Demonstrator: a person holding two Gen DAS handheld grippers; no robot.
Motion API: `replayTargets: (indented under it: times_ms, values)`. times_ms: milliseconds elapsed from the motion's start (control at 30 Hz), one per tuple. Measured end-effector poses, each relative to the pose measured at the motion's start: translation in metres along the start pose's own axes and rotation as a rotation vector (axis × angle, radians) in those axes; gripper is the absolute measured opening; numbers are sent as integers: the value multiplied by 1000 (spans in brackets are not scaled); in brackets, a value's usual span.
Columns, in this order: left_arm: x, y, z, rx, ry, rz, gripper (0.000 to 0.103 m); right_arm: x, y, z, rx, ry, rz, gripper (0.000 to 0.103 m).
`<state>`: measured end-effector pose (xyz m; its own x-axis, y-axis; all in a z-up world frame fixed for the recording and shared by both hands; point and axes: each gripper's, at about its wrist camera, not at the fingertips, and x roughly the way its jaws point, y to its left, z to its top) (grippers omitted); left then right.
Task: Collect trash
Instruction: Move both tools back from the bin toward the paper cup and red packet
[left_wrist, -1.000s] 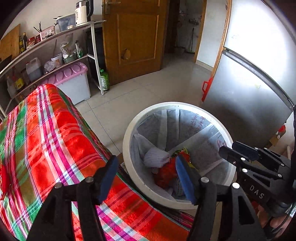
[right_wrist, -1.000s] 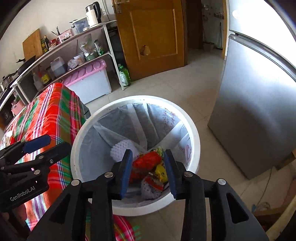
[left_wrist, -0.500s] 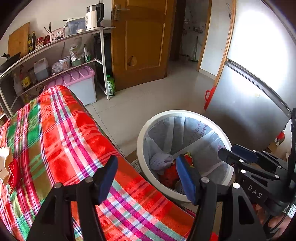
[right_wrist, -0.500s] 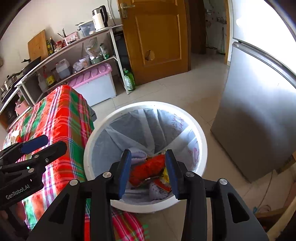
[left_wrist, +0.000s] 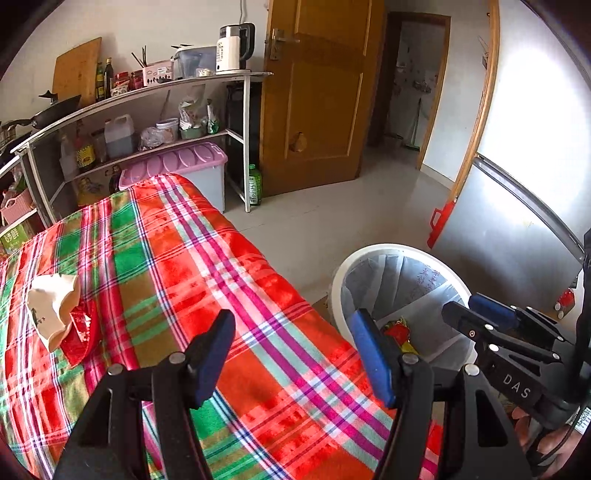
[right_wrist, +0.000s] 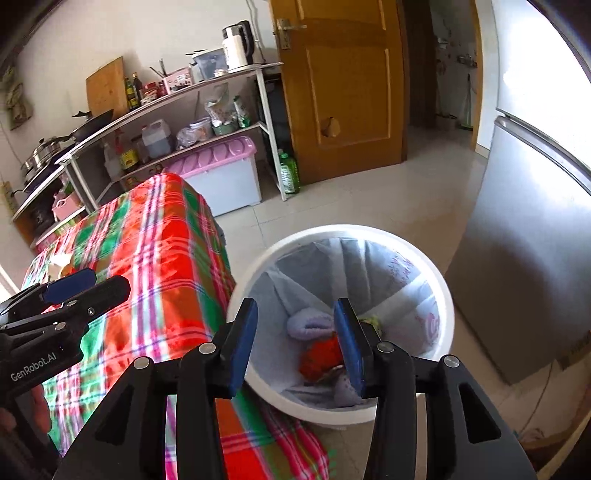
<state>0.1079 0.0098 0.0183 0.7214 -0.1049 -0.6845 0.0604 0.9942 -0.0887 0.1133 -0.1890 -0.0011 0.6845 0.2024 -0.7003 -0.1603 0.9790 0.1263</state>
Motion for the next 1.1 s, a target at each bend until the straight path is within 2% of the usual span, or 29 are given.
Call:
replayTargets:
  times_ms: [333,500,1100]
  values:
    - [-20,70,-9,-112,-22,94,69,10,56,4,-78,4,75,45]
    - [-30,104,-17,-163,-31,143,69,15,85,8,-117,3,106,52]
    - [-55,216,-37,-305,-36,290,73,50,187,16,-254,60,230,53]
